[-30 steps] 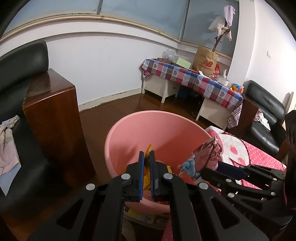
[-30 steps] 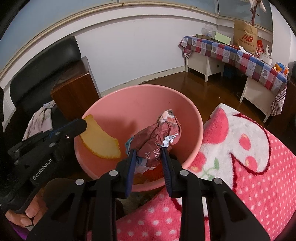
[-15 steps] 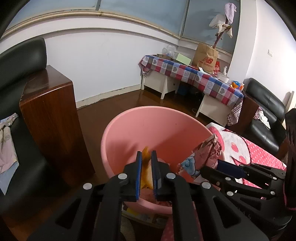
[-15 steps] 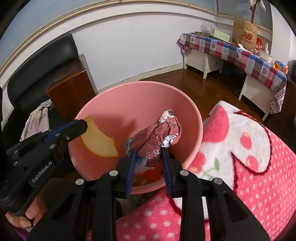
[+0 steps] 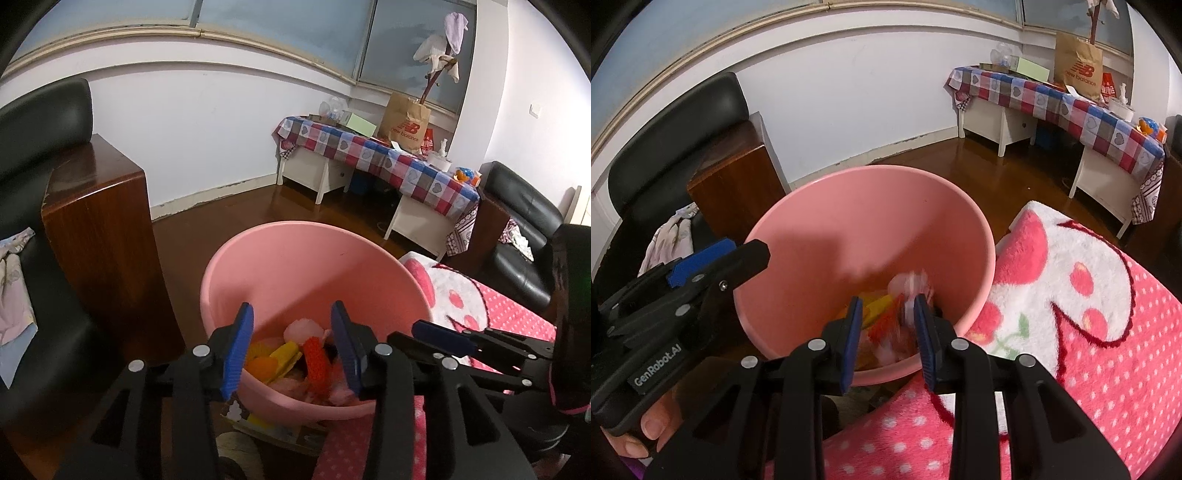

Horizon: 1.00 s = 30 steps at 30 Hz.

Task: Collect trash

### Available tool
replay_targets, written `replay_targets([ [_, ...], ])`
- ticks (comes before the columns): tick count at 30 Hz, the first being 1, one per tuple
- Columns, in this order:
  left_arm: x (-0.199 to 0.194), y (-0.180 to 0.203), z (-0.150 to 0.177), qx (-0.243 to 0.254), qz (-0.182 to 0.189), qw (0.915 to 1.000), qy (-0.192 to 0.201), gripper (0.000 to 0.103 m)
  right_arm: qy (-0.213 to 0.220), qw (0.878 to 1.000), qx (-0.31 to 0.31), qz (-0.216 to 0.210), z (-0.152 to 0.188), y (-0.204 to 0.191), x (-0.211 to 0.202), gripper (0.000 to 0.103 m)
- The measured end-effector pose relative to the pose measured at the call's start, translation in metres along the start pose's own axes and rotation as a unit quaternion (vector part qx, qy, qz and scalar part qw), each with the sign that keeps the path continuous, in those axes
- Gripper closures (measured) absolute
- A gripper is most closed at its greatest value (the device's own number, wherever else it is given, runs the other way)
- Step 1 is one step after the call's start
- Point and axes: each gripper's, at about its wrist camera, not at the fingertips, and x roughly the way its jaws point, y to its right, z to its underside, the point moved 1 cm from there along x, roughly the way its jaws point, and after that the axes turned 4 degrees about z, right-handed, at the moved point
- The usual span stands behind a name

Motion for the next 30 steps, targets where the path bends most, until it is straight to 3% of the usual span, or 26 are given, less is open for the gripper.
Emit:
replay_targets([
  [2,-0.004,0.000,0.000,-0.003,0.003,1.0000,0.001,0.060,0.004,1.000,0.001,-0.002,0.001,0.000,-0.002,0.061],
  [23,-0.029,0.022,0.000,0.015,-0.001,0.9999,0.008,0.060,0.054,0.998,0.019,-0.028,0.026,0.007,-0.058,0.061],
  [26,-0.036,0.027,0.001,0.019,-0.001,0.9998,0.011,0.060,0.058,0.998,0.020,-0.030,0.031,0.008,-0.065,0.055],
  [30,-0.045,0.033,0.002,0.026,-0.005,0.9996,0.015,0.060,0.066,0.997,0.024,-0.030,0.034,0.011,-0.074,0.054],
])
